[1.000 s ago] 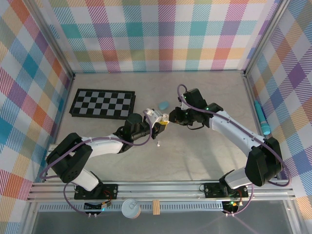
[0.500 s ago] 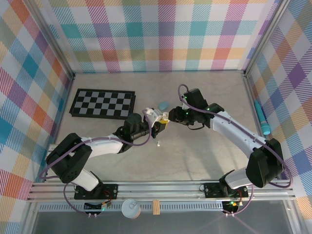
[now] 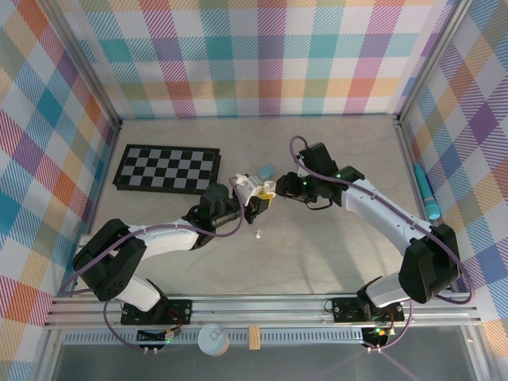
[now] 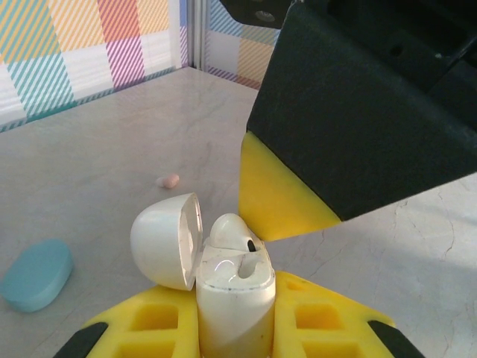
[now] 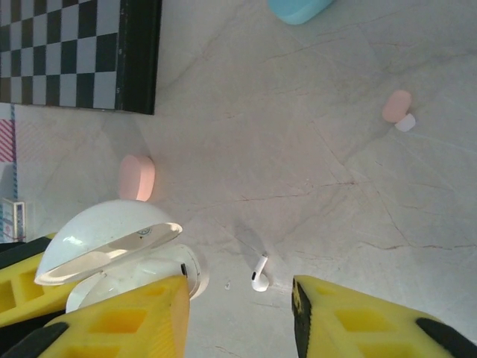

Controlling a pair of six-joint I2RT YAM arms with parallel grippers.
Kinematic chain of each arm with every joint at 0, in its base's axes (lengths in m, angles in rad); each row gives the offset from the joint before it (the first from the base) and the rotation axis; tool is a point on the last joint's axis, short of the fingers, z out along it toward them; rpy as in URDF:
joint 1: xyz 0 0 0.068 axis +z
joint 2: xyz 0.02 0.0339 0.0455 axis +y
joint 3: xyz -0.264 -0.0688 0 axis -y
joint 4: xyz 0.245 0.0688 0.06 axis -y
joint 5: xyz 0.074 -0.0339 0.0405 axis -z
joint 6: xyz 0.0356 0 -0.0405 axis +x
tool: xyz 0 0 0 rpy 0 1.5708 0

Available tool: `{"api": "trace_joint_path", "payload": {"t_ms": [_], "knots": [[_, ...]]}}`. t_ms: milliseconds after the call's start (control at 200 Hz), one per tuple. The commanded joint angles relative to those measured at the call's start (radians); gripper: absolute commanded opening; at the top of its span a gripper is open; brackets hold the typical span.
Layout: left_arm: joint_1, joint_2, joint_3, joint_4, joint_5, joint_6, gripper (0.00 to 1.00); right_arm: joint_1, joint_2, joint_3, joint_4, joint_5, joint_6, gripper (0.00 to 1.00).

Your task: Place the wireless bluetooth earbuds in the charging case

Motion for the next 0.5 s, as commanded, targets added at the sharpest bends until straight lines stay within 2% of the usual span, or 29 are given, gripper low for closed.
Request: {"api": "trace_joint_path", "payload": {"t_ms": [0,125,300,495], "knots": [[0.008,-0.026,-0.006,0.072,0.022,-0.011,0.0,-0.003,-0.016,-0.005,0.024,-0.044,-0.022,0.42],[0.015,-0.03,-0.013,0.083,0.019,-0.009,0.0,-0.003,-0.058,-0.046,0.058,-0.035,-0.028,0.45],[0.06,-0.062,-0.058,0.136,0.056,0.03,0.0,-0.004,-0.19,-0.183,0.17,0.058,-0.028,0.63],[0.154,-0.138,-0.101,0.121,0.075,0.063,0.0,-0.007,-0.173,-0.17,0.095,0.053,-0.037,0.63]]}}
